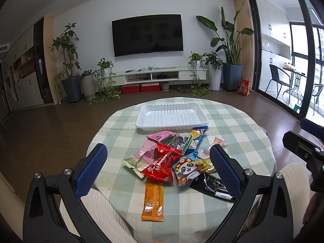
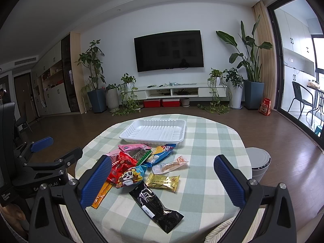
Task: Organize snacks
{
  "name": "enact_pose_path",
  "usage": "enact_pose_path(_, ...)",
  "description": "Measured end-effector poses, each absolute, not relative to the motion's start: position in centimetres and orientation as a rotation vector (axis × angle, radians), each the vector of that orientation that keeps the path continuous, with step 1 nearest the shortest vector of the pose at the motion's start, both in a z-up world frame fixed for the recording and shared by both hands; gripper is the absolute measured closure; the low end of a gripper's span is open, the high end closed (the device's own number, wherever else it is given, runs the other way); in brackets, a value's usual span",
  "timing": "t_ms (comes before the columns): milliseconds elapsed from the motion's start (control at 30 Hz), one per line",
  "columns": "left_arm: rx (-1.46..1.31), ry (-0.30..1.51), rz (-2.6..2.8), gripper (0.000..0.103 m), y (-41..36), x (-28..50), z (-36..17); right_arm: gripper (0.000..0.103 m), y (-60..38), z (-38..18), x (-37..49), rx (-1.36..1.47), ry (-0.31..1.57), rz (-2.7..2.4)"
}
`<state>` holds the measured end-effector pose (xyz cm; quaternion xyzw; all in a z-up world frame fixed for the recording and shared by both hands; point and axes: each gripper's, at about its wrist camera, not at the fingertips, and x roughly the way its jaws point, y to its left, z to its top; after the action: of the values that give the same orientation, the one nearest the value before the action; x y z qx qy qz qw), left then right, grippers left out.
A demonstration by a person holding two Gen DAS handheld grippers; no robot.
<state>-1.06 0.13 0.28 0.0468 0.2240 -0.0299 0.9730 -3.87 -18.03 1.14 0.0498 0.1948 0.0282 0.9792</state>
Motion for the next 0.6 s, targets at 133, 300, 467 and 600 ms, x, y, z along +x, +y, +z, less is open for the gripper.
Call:
enact_pose_path(133, 0.094, 0.451, -0.059, 0.0, 0.18, -1.04, 0.31, 0.0, -18.04, 1.11, -3.84, 0.1, 0.393, 0.056)
enact_pose_path(300, 0.098, 0.449, -0.053, 0.0, 0.06, -1.19, 0.4, 0.0, -18.02, 1.12, -3.85, 0.101, 0.393, 0.057)
enact_pose_path(467, 0.099, 0.445, -0.047, 0.0, -0.13, -1.34, 0.44, 0.0, -18.01, 1.13, -3.88, 0.101, 0.394, 0.057)
enact_pose_path(600, 0.093, 0.45, -0.044, 0.0, -0.12, -1.2, 0.3, 0.0, -18.02, 1.09, -3.84, 0.1, 0.393, 0.057)
